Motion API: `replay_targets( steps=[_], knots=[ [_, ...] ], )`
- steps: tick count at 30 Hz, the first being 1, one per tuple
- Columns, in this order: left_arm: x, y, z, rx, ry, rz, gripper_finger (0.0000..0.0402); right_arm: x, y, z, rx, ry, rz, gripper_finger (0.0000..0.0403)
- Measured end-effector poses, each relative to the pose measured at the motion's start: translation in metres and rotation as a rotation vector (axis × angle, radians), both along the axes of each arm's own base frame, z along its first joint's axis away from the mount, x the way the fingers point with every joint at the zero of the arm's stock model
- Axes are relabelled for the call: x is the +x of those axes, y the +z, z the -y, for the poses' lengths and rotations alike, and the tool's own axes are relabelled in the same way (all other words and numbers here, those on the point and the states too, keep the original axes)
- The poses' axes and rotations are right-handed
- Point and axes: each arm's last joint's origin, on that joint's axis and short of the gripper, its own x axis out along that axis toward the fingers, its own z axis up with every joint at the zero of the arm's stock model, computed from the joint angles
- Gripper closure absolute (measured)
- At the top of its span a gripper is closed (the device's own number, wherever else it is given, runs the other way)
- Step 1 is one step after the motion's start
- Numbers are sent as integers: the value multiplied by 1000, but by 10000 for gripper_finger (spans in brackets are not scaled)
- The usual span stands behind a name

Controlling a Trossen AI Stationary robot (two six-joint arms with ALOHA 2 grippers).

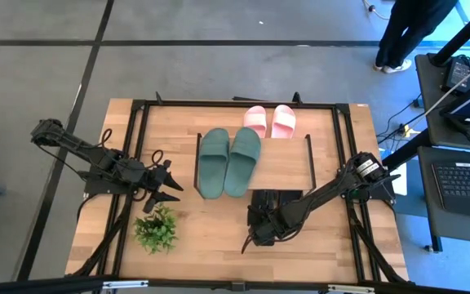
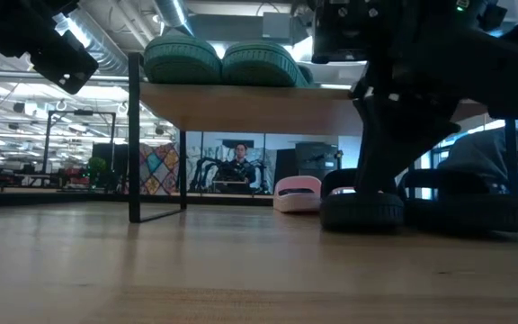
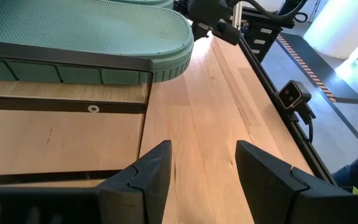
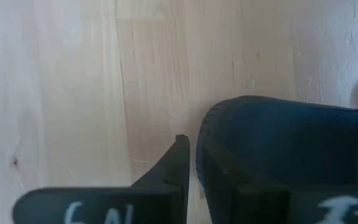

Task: Pick and place slides into the shelf
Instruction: Adjust the left black slipper

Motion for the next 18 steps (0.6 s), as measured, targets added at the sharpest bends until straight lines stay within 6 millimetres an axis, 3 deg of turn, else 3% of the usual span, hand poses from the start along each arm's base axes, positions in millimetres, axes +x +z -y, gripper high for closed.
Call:
replay_targets(
  steps=[10, 18],
  knots=[
    [0, 0, 0, 0, -1, 0, 231, -1, 0, 0, 14, 8, -14, 362],
    [0, 0, 0, 0, -1, 0, 231, 2, 10, -10, 63, 27, 1, 279]
  ],
)
